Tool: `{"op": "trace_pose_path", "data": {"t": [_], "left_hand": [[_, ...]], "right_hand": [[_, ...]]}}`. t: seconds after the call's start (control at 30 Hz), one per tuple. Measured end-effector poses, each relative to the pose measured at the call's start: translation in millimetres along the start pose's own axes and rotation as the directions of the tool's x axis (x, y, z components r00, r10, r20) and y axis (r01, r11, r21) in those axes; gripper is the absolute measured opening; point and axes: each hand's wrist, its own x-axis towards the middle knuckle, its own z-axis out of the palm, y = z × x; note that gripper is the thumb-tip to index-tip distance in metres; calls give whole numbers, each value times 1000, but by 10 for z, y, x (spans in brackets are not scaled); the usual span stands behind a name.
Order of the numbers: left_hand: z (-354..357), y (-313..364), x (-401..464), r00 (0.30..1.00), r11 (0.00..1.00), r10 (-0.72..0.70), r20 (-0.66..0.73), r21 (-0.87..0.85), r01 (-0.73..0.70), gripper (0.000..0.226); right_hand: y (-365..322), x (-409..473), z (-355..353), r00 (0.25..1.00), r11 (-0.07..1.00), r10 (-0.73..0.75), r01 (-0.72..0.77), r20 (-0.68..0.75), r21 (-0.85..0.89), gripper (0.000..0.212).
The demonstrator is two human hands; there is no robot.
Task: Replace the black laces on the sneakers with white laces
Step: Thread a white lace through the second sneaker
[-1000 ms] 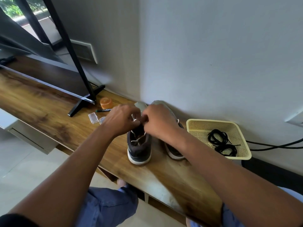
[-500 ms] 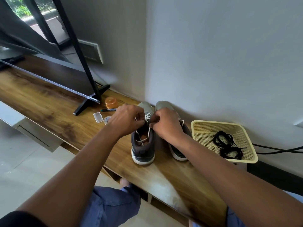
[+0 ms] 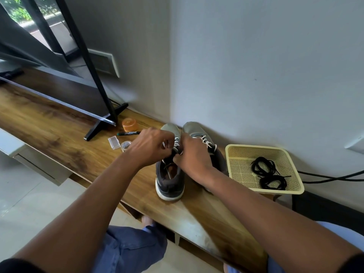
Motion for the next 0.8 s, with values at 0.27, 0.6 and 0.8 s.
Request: {"op": "trace_pose_path", "data": {"t": [0.27, 0.6, 0.8], "left_hand": [[21, -33, -31, 1000, 999, 13, 5, -30, -13, 5], [-80, -249, -171, 920, 880, -347, 182, -276, 386, 27], [-35, -233, -192, 888, 840, -398, 231, -297, 454, 17]], "right_hand": [[38, -77, 78, 982, 977, -183, 177, -41, -118, 19], [37, -44, 74, 977, 957, -205, 188, -59, -219, 9], [-17, -57, 66, 944, 894, -329, 309, -6, -325, 28]]}}
